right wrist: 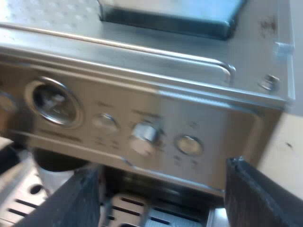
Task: Place mug into machine
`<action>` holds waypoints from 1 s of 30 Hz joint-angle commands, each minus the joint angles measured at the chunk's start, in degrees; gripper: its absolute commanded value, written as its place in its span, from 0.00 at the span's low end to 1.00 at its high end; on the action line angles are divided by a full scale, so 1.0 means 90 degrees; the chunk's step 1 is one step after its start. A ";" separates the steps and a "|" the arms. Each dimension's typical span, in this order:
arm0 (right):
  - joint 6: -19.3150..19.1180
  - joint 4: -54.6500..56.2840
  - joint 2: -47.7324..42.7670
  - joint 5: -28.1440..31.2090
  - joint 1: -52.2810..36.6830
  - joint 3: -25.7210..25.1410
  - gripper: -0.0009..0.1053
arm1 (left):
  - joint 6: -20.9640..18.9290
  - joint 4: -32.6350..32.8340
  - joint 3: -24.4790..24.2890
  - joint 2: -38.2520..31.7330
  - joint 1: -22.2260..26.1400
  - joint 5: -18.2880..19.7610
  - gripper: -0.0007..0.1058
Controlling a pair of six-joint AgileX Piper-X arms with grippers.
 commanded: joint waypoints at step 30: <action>0.0118 0.3531 -0.2579 -0.1902 -0.3655 0.0257 0.57 | 0.0017 0.0880 -0.0147 0.0610 0.2875 0.1153 0.75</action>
